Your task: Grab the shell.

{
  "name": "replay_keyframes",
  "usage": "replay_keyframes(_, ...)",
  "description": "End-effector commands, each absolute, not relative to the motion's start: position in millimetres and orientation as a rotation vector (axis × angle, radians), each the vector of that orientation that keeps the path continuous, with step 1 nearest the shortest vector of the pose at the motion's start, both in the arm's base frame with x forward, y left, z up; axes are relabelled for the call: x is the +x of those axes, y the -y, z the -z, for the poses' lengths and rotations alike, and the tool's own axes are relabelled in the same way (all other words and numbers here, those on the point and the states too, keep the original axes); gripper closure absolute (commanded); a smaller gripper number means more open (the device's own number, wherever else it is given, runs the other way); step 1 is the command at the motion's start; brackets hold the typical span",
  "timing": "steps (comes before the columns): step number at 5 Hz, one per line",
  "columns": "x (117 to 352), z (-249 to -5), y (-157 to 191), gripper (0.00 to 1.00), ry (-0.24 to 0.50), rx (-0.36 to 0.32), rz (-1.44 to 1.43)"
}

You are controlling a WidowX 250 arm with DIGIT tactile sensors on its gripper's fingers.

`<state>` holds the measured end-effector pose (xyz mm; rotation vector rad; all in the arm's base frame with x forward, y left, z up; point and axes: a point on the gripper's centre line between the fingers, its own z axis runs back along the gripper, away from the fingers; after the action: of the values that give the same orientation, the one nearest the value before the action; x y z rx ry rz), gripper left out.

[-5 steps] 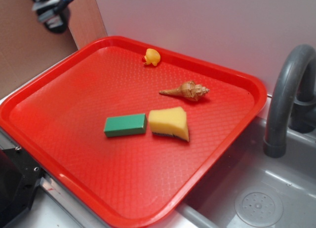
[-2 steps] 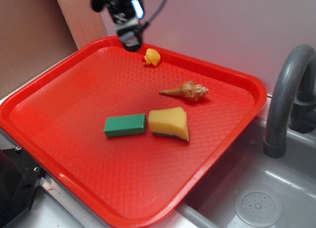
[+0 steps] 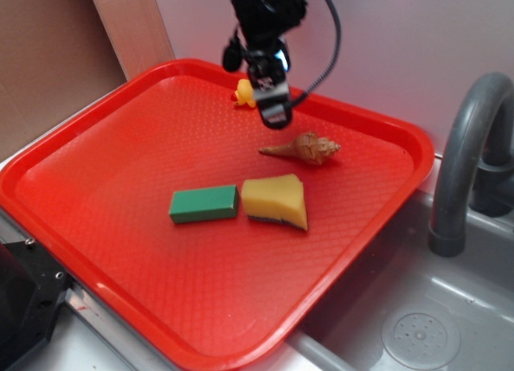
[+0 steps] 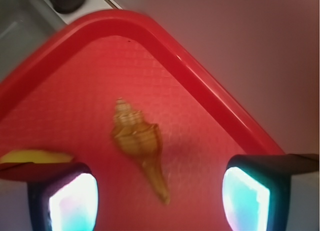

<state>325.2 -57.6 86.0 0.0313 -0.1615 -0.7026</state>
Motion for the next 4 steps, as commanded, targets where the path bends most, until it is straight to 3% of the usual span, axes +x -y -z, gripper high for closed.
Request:
replay_keyframes(1,324,-58,86,0.0,0.182,0.062,0.876)
replay_keyframes(3,323,-36,99,0.0,0.15,0.029,0.956)
replay_keyframes(4,334,-30,107,1.0,0.137,0.049,0.94)
